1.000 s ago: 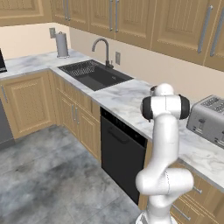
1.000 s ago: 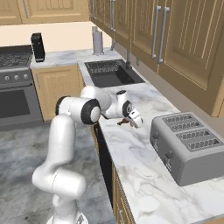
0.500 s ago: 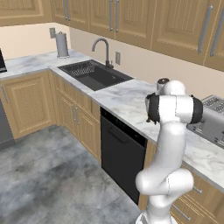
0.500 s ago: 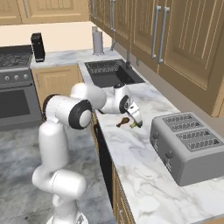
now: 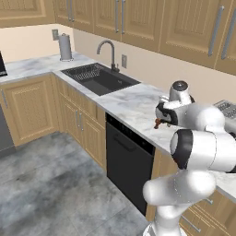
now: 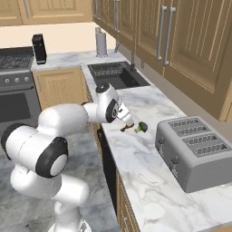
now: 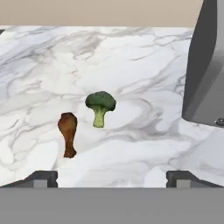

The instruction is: Open the fridge, remove the mango, broccoli, and chicken drumstick, and place them on any counter.

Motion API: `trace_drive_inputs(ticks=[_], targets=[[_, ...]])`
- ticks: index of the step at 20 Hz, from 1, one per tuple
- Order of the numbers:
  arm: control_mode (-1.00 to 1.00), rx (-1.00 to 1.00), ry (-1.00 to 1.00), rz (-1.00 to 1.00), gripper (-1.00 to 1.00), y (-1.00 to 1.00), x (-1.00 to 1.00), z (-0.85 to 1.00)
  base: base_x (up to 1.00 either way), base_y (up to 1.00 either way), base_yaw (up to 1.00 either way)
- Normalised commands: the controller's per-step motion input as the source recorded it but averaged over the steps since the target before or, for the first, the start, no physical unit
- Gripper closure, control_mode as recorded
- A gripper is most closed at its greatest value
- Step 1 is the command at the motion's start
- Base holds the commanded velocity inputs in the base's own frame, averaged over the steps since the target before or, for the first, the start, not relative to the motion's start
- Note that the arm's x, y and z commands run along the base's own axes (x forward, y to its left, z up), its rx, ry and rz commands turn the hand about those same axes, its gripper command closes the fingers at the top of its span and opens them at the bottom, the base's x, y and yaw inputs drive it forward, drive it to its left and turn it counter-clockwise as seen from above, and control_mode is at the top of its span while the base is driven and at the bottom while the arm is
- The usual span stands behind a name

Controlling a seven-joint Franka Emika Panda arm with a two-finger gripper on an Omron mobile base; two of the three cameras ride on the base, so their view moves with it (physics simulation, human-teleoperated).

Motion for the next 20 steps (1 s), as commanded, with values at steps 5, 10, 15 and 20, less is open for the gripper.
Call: trace_drive_inputs(ticks=[5,10,15,20], targets=[[-1.00,0.00,0.01,0.27,-1.00,0.79,-0.95,0.95,0.00,0.00,0.00],[-1.00,0.00,0.05,0.27,-1.00,0.56,-0.75,1.00,0.00,0.00,0.00],[-1.00,0.00,0.09,0.21,-1.00,0.25,-0.67,0.98,0.00,0.00,0.00],[1.00,0.00,0.06,0.09,-1.00,0.06,-0.25,0.32,-0.10,0.07,0.05]])
